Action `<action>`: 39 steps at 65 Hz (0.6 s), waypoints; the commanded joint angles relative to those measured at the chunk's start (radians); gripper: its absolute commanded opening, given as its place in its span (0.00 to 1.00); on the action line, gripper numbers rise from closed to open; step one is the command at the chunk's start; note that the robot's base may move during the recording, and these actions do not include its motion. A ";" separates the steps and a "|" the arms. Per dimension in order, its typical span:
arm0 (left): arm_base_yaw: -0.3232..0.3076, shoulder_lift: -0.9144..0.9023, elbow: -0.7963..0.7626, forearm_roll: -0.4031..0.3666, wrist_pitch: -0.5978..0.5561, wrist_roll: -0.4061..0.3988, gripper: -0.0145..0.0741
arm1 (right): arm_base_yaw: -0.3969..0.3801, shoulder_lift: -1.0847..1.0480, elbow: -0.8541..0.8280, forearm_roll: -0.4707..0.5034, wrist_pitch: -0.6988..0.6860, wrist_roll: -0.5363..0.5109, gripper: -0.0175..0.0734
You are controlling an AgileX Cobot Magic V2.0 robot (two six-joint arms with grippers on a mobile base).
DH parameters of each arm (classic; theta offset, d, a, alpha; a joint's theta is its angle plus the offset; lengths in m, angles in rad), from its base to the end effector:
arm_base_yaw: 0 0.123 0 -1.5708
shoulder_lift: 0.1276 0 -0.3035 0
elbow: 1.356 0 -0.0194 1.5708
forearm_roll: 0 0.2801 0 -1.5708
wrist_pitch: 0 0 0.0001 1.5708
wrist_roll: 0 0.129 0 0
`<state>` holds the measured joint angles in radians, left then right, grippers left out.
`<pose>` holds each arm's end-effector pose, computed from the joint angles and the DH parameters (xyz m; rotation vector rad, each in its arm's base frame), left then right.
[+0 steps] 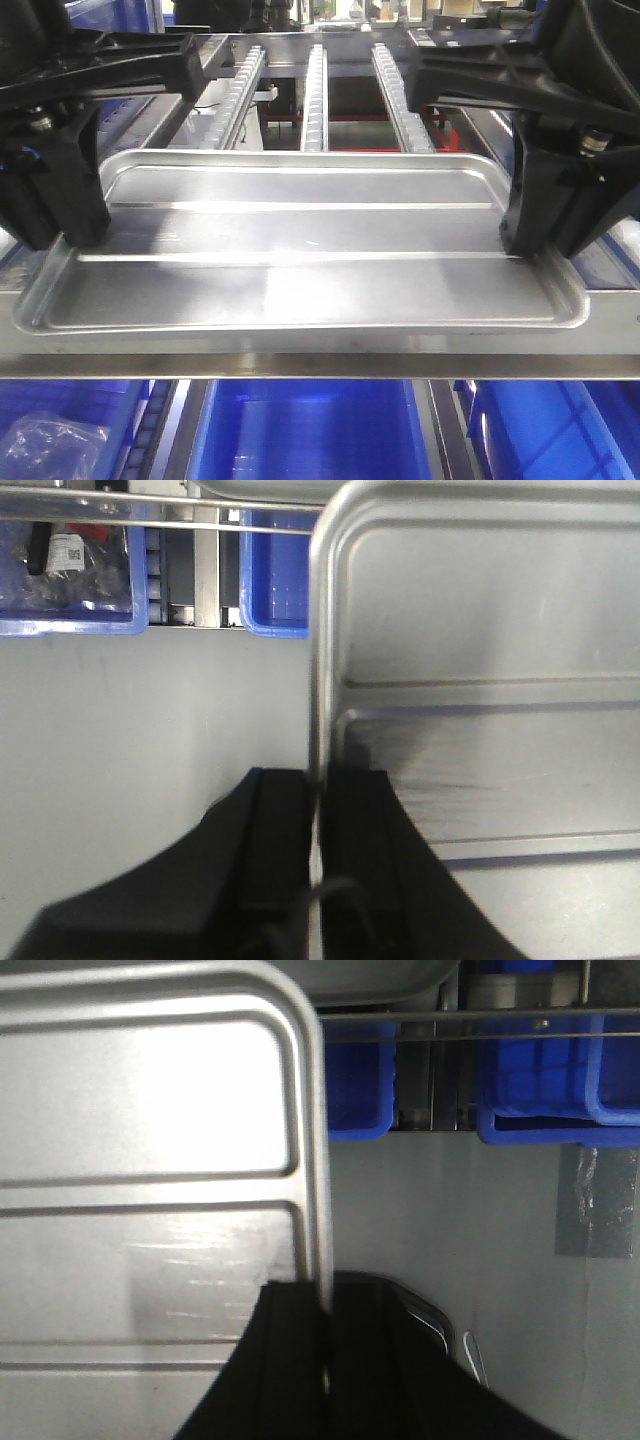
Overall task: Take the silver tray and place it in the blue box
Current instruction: 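Lift the tray with both grippers and pull it toward the robot, then hold the tray level with both grippers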
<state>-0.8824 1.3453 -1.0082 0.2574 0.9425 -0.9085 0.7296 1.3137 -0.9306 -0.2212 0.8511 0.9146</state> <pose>0.2079 -0.2109 0.2580 0.1165 2.7139 -0.2031 0.2289 0.1761 0.2455 0.1008 2.6997 0.2428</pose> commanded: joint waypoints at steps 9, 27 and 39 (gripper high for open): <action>-0.009 -0.035 -0.026 0.003 -0.039 -0.012 0.16 | 0.001 -0.037 -0.029 -0.045 -0.040 -0.014 0.25; -0.009 -0.033 -0.026 0.014 -0.065 -0.044 0.16 | 0.001 -0.037 -0.029 -0.046 -0.036 -0.052 0.25; -0.009 -0.033 -0.026 0.014 -0.065 -0.044 0.16 | 0.001 -0.037 -0.029 -0.045 -0.036 -0.052 0.25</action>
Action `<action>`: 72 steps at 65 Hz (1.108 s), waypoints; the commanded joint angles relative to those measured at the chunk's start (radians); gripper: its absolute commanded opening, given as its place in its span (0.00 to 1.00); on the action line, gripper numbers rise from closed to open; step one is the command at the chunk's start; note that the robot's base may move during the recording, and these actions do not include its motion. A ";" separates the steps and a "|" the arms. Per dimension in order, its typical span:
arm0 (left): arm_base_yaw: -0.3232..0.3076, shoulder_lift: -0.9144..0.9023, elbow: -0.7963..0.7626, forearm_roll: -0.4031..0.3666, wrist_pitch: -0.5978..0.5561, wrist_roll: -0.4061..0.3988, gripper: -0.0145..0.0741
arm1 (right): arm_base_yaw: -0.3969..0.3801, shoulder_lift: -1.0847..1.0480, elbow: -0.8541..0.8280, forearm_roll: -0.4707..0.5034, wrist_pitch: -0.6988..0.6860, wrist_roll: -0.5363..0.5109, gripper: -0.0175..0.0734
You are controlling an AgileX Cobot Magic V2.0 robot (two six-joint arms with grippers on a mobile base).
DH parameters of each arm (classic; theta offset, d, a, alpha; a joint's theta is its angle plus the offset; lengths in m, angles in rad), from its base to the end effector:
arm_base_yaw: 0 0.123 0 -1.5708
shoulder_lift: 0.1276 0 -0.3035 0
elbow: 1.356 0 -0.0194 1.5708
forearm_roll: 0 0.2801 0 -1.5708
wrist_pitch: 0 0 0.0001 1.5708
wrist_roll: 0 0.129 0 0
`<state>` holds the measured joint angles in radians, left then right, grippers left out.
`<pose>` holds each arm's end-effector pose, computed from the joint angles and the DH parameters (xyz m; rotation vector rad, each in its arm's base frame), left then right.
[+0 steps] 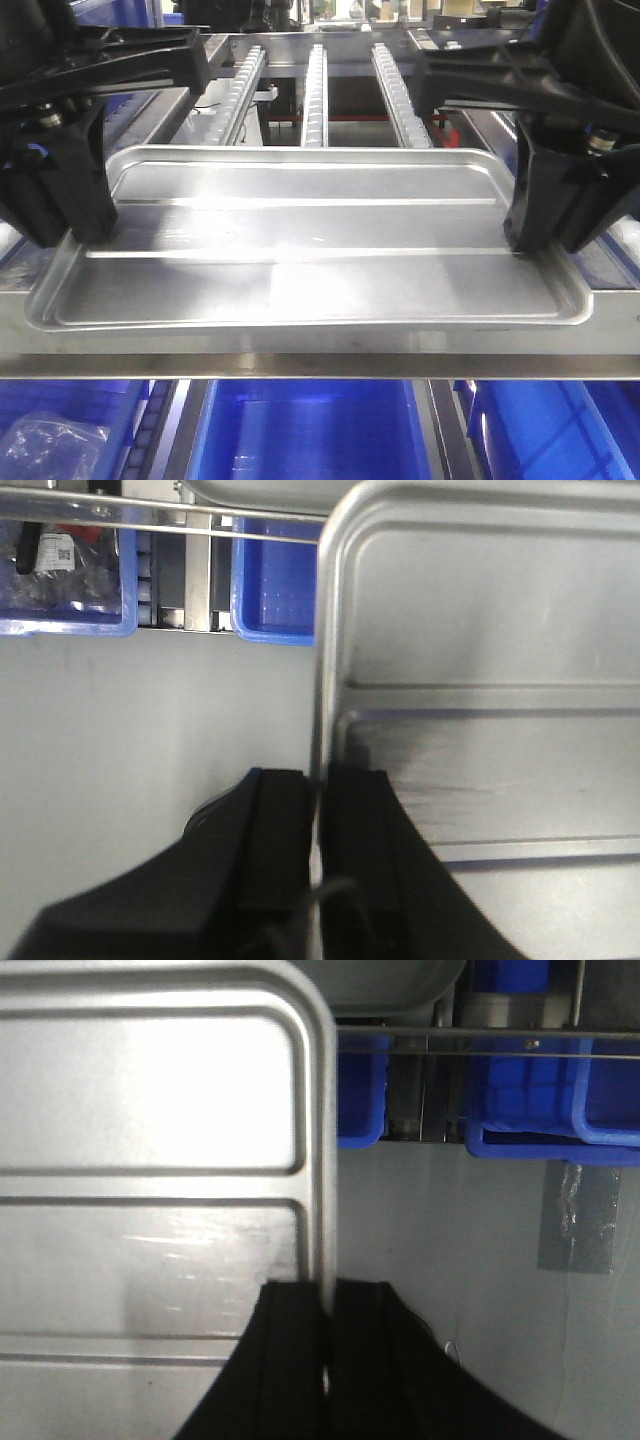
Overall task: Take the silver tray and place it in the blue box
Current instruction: 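Hold the tray level with both grippers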
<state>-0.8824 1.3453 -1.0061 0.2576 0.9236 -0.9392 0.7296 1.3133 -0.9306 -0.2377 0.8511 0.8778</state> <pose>0.2088 -0.2126 0.2582 0.0783 2.7060 -0.2303 0.2300 0.1750 0.2459 0.0398 2.6896 0.2173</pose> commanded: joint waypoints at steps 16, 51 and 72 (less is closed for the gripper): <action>-0.009 -0.033 -0.028 0.014 -0.035 -0.014 0.15 | 0.001 -0.037 -0.029 -0.029 -0.035 -0.015 0.25; -0.009 -0.033 -0.028 0.014 -0.035 -0.014 0.15 | 0.001 -0.037 -0.029 -0.029 -0.035 -0.015 0.25; -0.009 -0.033 -0.028 0.014 -0.035 -0.014 0.15 | 0.001 -0.037 -0.029 -0.029 -0.035 -0.015 0.25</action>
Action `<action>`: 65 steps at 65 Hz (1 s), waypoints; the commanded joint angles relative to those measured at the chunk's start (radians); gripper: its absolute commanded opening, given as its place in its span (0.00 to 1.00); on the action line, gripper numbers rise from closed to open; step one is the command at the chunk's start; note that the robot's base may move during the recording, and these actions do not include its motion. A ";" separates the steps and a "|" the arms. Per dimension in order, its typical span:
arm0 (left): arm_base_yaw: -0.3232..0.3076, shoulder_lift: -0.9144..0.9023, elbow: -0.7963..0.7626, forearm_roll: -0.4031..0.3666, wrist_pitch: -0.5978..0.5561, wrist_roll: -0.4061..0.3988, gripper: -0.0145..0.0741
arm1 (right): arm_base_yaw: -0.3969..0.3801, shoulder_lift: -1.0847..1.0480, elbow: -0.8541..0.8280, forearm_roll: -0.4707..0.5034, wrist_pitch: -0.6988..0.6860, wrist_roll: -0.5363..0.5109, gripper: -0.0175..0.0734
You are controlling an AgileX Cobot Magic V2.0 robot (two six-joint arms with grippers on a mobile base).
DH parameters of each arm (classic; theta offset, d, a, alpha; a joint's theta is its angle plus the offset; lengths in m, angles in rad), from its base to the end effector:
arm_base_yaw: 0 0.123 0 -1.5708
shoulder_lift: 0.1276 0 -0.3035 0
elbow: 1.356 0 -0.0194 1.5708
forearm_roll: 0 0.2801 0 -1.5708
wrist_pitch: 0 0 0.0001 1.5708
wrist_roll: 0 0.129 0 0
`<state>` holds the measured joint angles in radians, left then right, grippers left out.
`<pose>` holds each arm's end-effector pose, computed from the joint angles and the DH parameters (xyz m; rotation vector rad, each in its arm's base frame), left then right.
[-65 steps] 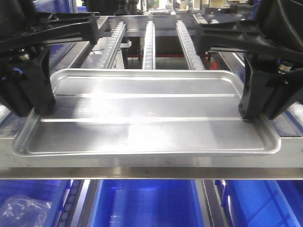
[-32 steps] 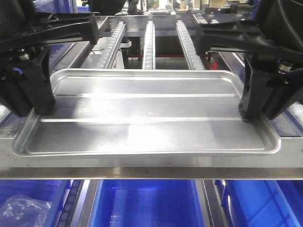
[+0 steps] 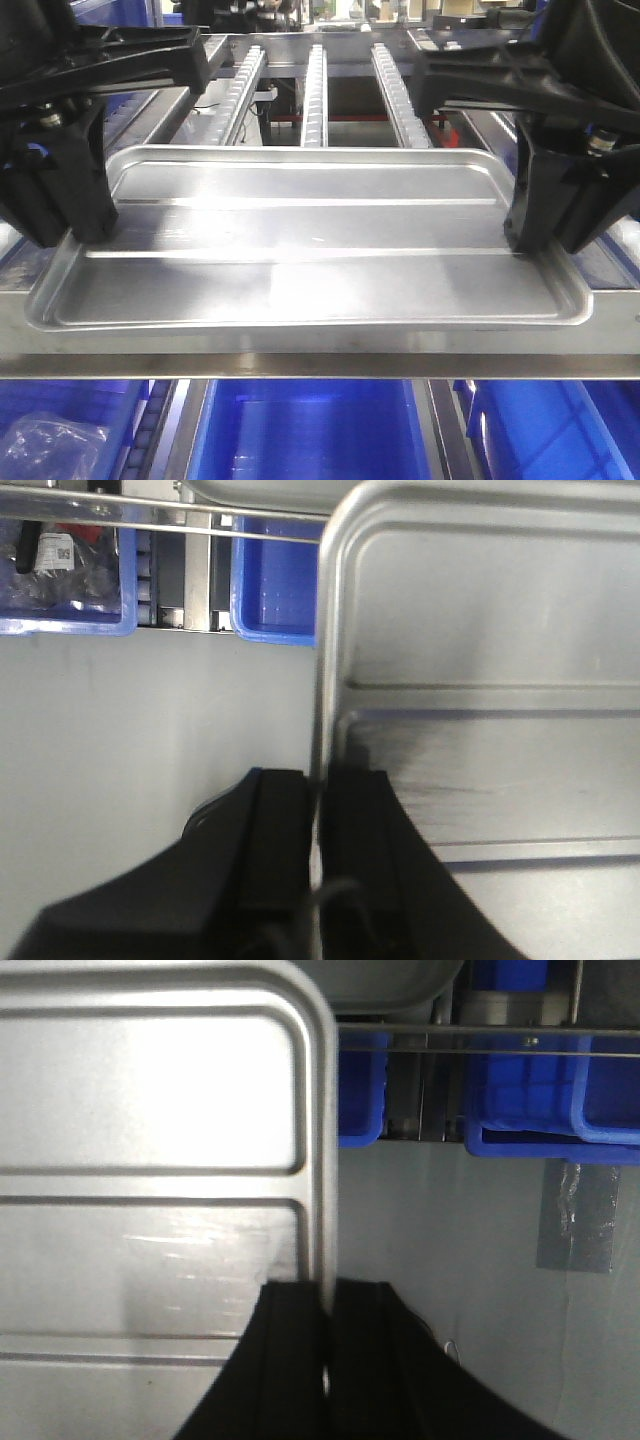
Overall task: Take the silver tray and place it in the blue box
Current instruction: 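Hold the tray level with both grippers, then carry the tray in both grippers while the base drives to the blue bins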
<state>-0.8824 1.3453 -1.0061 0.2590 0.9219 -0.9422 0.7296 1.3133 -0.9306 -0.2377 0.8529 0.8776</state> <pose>0.2091 -0.2127 0.2583 0.0754 2.7042 -0.2319 0.2299 0.1748 0.2458 0.0398 2.6909 0.2155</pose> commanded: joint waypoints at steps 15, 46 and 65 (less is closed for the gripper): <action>-0.009 -0.033 -0.028 0.012 -0.033 -0.011 0.15 | 0.001 -0.037 -0.029 -0.029 -0.037 -0.015 0.25; -0.009 -0.033 -0.028 0.009 -0.033 -0.011 0.15 | 0.001 -0.037 -0.029 -0.029 -0.037 -0.015 0.25; -0.009 -0.033 -0.028 0.009 -0.033 -0.011 0.15 | 0.001 -0.037 -0.029 -0.029 -0.037 -0.015 0.25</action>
<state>-0.8824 1.3453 -1.0061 0.2597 0.9236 -0.9444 0.7296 1.3133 -0.9306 -0.2377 0.8529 0.8776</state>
